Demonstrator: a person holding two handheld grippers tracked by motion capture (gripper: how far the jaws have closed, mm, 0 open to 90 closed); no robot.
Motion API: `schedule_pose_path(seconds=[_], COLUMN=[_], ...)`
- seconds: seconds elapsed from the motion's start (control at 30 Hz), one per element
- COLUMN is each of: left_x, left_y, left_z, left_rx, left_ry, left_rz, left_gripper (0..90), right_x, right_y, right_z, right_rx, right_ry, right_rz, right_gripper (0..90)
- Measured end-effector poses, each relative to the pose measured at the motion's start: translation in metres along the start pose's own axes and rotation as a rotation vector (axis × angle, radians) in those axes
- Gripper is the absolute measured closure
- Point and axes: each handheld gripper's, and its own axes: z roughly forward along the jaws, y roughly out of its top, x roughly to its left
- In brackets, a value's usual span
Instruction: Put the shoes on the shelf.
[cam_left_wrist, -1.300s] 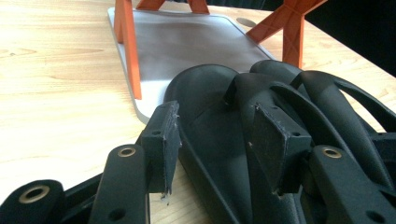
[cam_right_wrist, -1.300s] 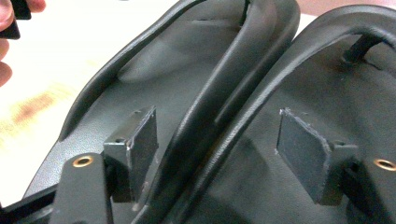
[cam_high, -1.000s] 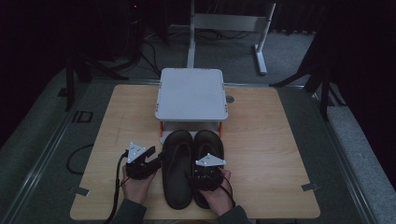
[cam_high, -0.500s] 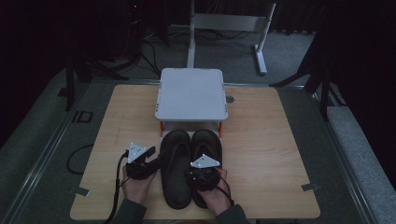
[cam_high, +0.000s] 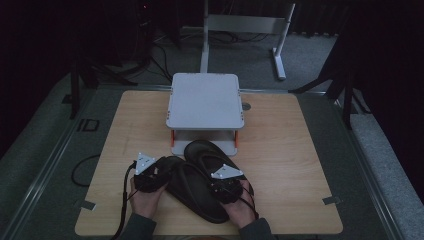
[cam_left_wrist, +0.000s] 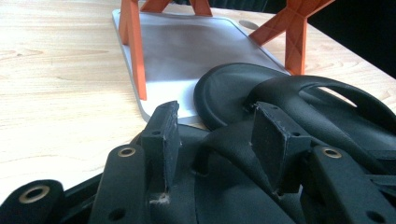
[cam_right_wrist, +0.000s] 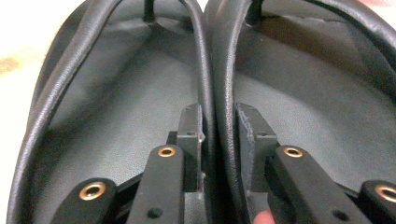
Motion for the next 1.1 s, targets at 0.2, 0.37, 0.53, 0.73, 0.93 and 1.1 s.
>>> schedule_pose_path(seconds=[0.2,0.37,0.53,0.73,0.93,1.1], left_x=[0.0,0.0,0.001,0.005,0.013,0.017], left_y=[0.0,-0.001,0.0,0.002,0.004,0.005], left_z=[0.0,0.0,0.0,-0.004,-0.011,-0.014], left_rx=[0.0,0.0,-0.006,-0.017,-0.039,-0.052], left_ry=[-0.002,-0.001,0.002,0.013,0.028,0.039], left_rz=[0.0,0.001,-0.004,-0.013,-0.029,-0.04], left_gripper=[51.6,51.6,51.6,51.6,51.6,51.7], right_x=[0.006,0.015,0.004,0.003,0.002,-0.006], right_y=[0.0,0.0,0.001,0.001,0.003,0.008], right_z=[0.003,0.008,0.007,0.006,0.002,-0.004], right_rx=[-0.005,0.002,-0.008,-0.014,-0.041,-0.075], right_ry=[-0.008,-0.021,-0.014,0.028,0.034,0.007], right_rz=[-0.034,-0.088,-0.049,-0.007,0.028,0.045], right_gripper=[59.4,46.7,71.7,75.6,76.0,76.1])
